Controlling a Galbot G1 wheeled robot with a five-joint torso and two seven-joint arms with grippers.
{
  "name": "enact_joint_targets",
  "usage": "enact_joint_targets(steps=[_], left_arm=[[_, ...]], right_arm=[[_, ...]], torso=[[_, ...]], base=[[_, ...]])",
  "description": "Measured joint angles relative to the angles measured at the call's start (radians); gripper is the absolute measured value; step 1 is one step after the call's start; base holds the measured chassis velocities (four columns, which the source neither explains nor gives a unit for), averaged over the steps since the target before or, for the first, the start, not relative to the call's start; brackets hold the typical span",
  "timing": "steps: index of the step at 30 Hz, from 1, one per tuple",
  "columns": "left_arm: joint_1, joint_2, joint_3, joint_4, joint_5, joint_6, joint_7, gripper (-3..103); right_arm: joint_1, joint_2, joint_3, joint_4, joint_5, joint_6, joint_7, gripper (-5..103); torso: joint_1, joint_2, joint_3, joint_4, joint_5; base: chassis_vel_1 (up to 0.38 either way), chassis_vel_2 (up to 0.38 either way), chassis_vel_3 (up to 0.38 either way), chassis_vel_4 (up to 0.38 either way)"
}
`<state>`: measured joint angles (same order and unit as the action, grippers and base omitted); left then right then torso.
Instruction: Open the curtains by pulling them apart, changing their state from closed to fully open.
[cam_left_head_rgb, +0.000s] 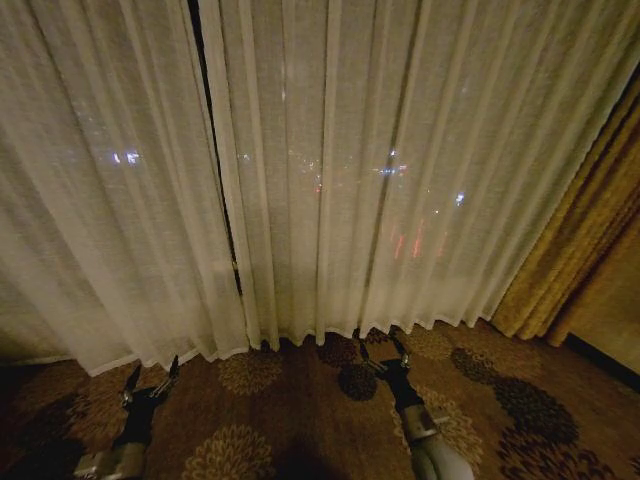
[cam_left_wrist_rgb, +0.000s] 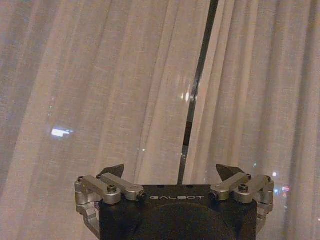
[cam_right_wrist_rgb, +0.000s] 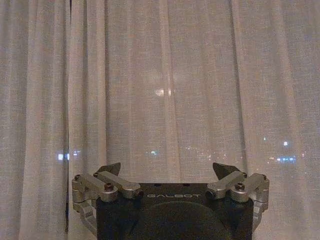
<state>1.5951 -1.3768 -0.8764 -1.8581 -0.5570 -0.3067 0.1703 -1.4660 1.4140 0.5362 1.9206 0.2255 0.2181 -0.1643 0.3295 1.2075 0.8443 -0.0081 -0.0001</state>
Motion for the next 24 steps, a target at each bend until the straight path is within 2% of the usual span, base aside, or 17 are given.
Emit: enact_joint_targets(steps=[15,24], left_arm=[[0.000,0.000,0.000,0.000,0.000,0.000,0.000,100],[0.000,0.000,0.000,0.000,0.000,0.000,0.000,100]], right_arm=[[0.025,-0.002,-0.046,-0.019,-0.026,-0.015,-0.020,100],[0.036,0.001,-0.072,-0.036,-0.036,-0.013,-0.029,100]], torso=[[0.000,0.000,0.000,0.0000,0.0000],[0.000,0.000,0.000,0.0000,0.0000]], base=[[-0.015,0.008,0.011,-0.010],[-0.168,0.184,0.174,-0.174]])
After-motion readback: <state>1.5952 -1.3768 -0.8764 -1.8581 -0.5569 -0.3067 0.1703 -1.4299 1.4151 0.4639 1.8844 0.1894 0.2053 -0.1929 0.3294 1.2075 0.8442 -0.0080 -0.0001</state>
